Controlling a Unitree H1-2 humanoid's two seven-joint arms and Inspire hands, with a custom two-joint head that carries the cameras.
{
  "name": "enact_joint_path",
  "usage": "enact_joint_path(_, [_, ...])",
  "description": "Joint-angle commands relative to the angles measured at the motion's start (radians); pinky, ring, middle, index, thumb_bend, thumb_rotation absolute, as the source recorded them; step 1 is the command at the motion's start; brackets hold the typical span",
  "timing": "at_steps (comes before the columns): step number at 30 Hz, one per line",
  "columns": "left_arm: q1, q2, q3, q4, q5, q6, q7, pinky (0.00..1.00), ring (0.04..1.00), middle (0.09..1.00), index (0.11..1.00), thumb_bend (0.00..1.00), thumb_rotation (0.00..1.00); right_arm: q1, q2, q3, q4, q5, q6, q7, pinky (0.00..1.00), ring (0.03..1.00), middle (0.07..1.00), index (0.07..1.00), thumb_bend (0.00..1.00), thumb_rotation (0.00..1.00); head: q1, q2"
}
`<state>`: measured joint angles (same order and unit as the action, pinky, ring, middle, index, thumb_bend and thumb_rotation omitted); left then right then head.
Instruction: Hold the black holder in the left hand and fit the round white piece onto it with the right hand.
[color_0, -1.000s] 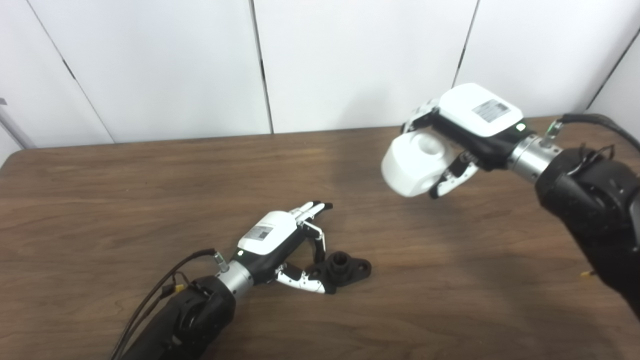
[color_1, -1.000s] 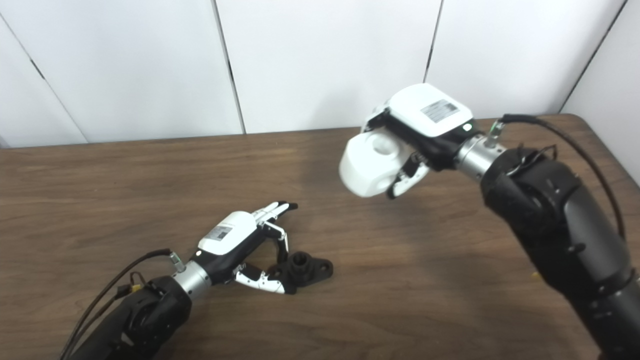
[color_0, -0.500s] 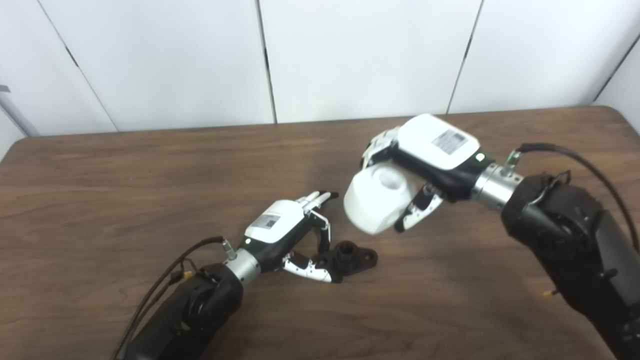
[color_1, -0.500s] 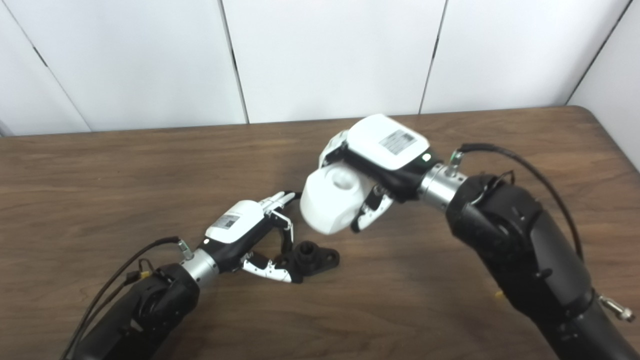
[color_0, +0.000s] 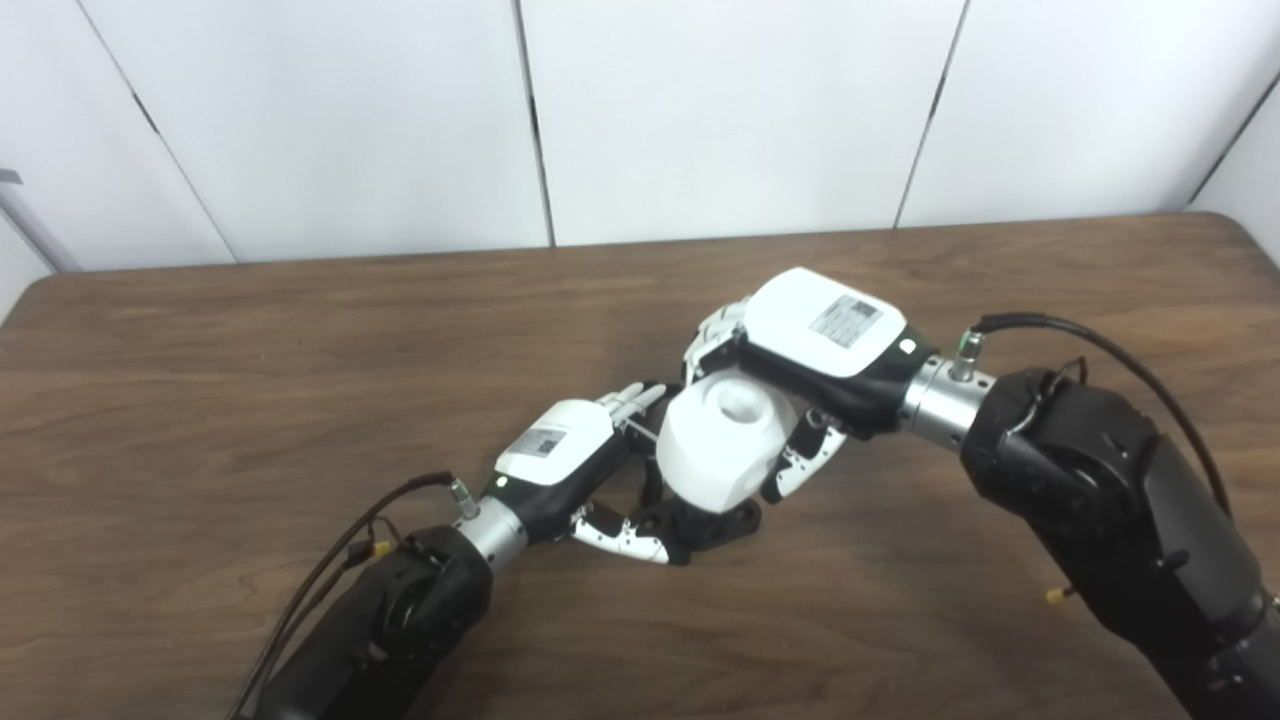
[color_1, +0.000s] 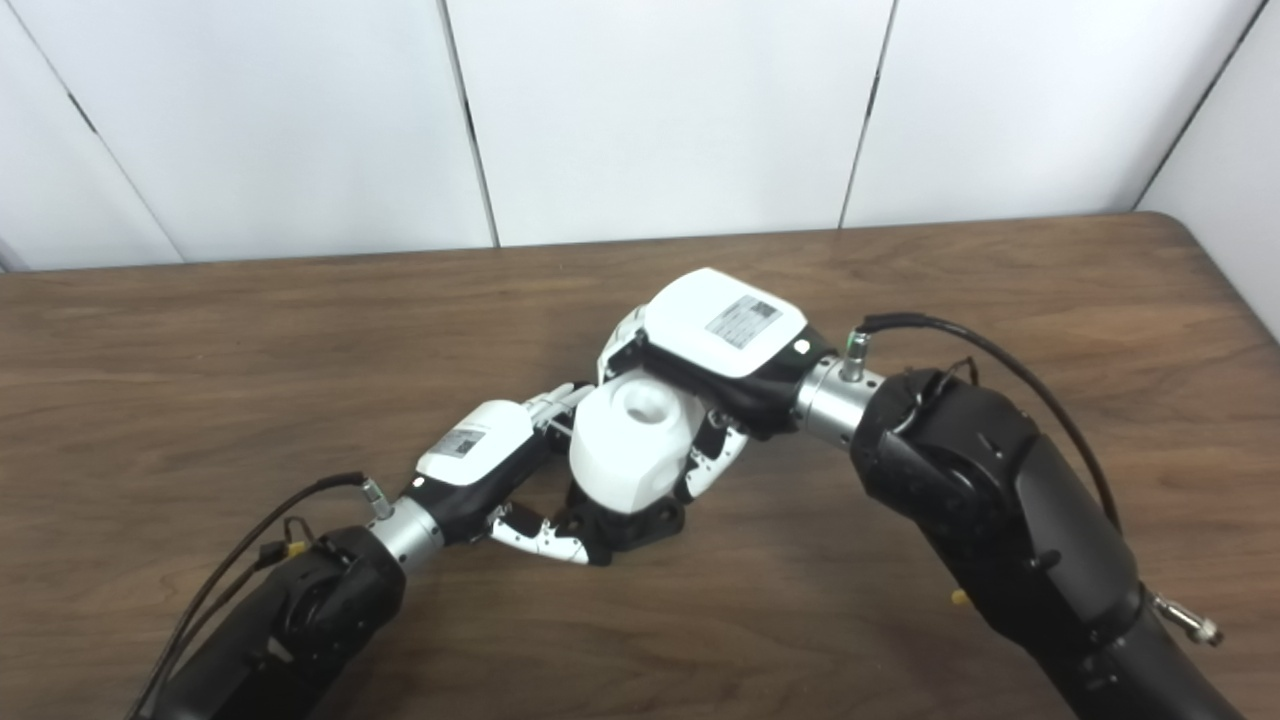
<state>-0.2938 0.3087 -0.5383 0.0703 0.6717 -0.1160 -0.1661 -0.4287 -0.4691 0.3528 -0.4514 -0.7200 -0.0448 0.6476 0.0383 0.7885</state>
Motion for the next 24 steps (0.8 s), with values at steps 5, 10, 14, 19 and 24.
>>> enact_joint_path(5, [0.031, -0.003, -0.048, 0.049, 0.051, 0.025, -0.069, 0.94, 1.000, 0.985, 0.487, 0.52, 0.07, -0.044, -0.005, -0.009, -0.011, 0.009, -0.035, 0.005, 0.74, 0.786, 0.712, 0.480, 0.53, 0.14, 0.002, 0.001])
enact_joint_path(10, [0.034, -0.002, -0.046, 0.045, 0.047, 0.023, -0.069, 0.95, 1.000, 0.985, 0.488, 0.52, 0.07, -0.043, 0.000, -0.008, 0.005, 0.009, -0.049, -0.002, 0.74, 0.782, 0.709, 0.480, 0.53, 0.14, 0.002, 0.004])
enact_joint_path(14, [0.036, -0.001, -0.048, 0.035, 0.052, 0.029, -0.074, 0.95, 1.000, 0.987, 0.488, 0.52, 0.07, -0.042, 0.009, -0.008, 0.026, 0.008, -0.072, -0.016, 0.73, 0.776, 0.706, 0.480, 0.53, 0.14, 0.007, 0.006])
enact_joint_path(19, [0.039, 0.001, -0.051, 0.022, 0.053, 0.042, -0.085, 0.96, 1.000, 0.985, 0.487, 0.52, 0.07, -0.041, 0.025, -0.008, 0.052, -0.018, -0.098, -0.044, 0.75, 0.772, 0.705, 0.480, 0.53, 0.14, 0.005, 0.008])
enact_joint_path(24, [0.040, 0.003, -0.058, 0.017, 0.059, 0.045, -0.081, 0.95, 1.000, 0.981, 0.487, 0.52, 0.07, -0.047, 0.045, -0.009, 0.077, -0.039, -0.115, -0.069, 0.76, 0.781, 0.713, 0.481, 0.53, 0.14, 0.008, 0.010])
